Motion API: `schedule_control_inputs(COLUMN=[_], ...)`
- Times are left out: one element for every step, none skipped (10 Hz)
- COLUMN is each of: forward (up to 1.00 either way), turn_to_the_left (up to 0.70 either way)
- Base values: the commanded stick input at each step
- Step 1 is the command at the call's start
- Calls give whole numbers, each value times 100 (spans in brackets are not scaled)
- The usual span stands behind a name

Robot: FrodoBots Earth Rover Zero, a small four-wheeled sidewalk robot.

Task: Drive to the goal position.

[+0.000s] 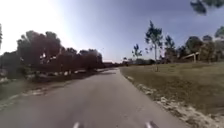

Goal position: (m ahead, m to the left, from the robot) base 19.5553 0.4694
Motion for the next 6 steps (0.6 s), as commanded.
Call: schedule_control_inputs(forward=[100,100,100,100,100,100], turn_to_the_left=[0,0,0,0,0,0])
